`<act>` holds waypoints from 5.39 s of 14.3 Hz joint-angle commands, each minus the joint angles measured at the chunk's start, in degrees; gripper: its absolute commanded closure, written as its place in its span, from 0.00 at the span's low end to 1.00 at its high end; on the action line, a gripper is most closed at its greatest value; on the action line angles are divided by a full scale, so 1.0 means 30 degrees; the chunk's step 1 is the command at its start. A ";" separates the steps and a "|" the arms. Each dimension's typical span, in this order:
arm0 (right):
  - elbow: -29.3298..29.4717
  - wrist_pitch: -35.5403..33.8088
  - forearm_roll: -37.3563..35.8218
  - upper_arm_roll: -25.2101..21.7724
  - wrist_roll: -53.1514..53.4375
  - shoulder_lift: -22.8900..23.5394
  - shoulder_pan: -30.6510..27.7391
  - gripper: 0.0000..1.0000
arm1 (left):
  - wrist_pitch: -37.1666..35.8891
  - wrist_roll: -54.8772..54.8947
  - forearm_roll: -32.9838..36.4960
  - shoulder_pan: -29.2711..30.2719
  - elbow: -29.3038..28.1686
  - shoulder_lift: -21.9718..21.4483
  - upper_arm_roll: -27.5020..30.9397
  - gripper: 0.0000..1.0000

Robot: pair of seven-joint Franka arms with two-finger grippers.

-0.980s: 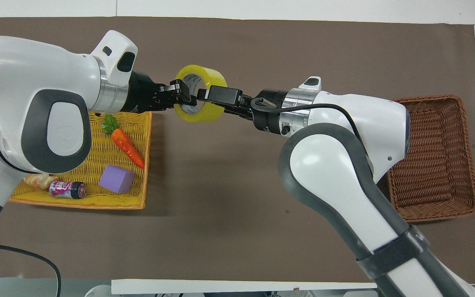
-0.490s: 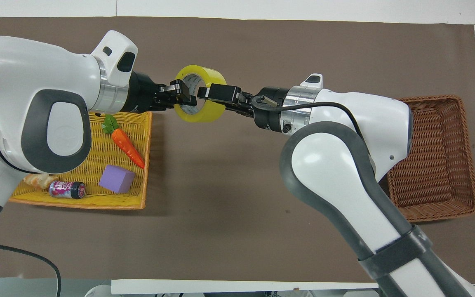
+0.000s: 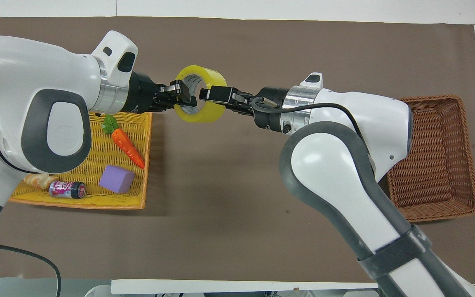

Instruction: Move tape to another basket

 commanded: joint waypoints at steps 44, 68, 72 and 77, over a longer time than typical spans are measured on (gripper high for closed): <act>-0.0577 -1.8638 -1.3569 -0.0080 -1.4968 0.3350 -2.2128 0.94 | -1.1723 0.3781 1.2181 0.7114 0.3529 -0.2802 0.1082 0.00; 0.3140 -1.8022 -1.8747 0.0124 -1.1236 -0.0075 -1.7655 0.00 | -1.3515 0.3664 1.2269 0.7085 0.3827 -0.2829 0.1170 0.00; 0.3524 -1.8052 -2.0976 0.0125 -0.4675 -0.1539 -1.4226 0.00 | -1.3515 0.3664 1.2269 0.7114 0.3827 -0.2829 0.1170 0.00; 0.7238 -2.1295 -2.4261 0.0154 0.1432 -0.1019 -1.1933 0.00 | -1.3515 0.3664 1.2269 0.7085 0.3827 -0.2829 0.1170 0.00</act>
